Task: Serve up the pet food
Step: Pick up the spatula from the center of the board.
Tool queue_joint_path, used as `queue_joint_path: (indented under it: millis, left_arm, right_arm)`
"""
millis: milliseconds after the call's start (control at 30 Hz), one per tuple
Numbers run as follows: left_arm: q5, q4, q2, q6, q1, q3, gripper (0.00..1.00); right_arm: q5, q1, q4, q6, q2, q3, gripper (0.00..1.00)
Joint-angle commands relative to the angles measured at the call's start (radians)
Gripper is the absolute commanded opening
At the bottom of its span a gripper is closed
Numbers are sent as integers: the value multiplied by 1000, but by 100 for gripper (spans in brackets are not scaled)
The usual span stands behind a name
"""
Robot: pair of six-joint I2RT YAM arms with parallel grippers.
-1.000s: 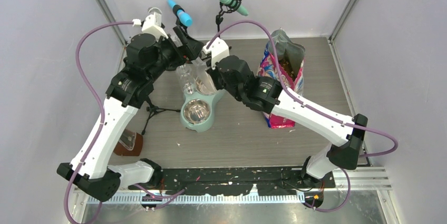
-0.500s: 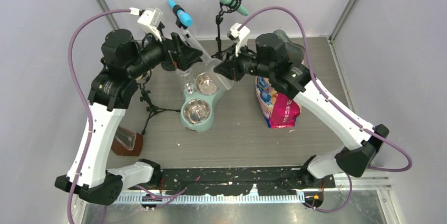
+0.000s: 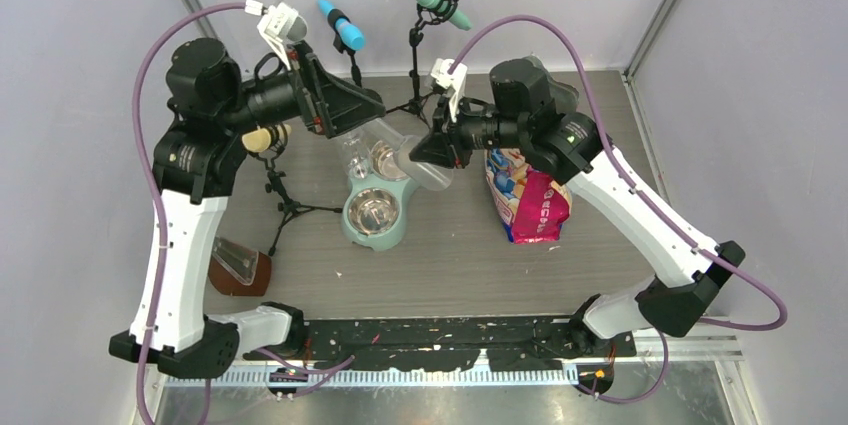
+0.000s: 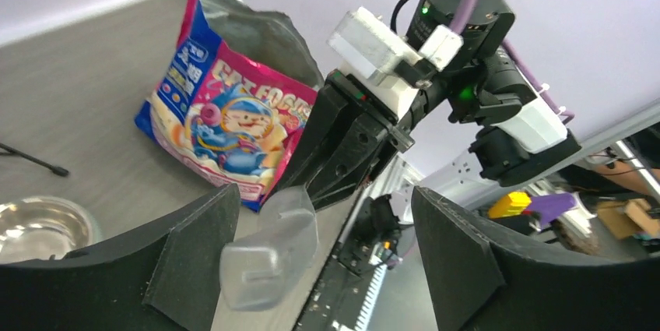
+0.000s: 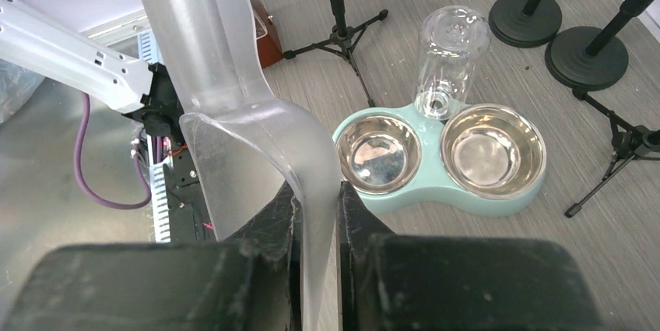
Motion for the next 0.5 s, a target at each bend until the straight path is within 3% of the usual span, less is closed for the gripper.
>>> queue_joint_path:
  millis: [0,233,467]
  left_arm:
    - [78,-109,30,-46,3,12,83]
    - [172,-86,5,-25,3,-51,77]
    - [194,-105,13,-31,3,-54,67]
  right_arm:
    - [-5,-1,-40,-83,1,82,5]
    - [-7,0,-166,-161,31,150,5]
    - [97,3,-183,-178,46,163,5]
